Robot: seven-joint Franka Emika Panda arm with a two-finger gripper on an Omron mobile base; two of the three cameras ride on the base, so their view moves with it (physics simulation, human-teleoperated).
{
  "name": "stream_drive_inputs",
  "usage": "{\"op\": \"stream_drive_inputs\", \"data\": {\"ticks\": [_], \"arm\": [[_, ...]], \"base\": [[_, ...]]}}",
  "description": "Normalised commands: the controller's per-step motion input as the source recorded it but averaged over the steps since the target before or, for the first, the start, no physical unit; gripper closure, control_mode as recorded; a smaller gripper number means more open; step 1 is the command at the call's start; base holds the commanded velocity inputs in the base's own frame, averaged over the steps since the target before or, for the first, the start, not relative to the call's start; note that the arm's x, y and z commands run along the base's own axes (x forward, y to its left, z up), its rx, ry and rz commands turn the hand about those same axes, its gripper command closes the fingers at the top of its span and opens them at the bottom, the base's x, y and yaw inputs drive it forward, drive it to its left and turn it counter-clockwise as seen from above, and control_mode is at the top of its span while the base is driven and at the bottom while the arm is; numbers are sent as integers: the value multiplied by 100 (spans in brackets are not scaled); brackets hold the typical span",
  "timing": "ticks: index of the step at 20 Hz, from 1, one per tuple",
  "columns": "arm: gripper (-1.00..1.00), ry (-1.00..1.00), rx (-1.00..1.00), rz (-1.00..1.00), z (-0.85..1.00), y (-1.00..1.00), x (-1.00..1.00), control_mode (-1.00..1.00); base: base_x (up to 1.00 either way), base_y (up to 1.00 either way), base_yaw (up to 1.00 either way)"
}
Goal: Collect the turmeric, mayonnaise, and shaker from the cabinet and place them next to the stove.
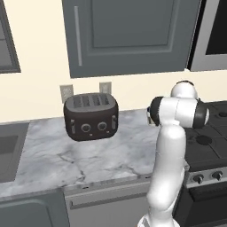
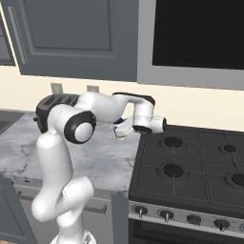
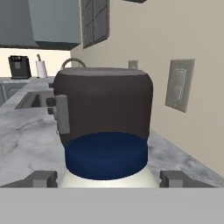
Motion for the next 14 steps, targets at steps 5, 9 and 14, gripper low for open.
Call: {"op": "stream_drive_inputs", "data": {"ticks": [5,9,14], "arm": [[100,-8,5,12,-34,-19,26,-100],[100,-5,6,14,-38,-28,22,-100],[100,-1,5,13,-32,-30,26,-100]], "base": [[0,0,0],[0,0,0],[0,0,0]]}}
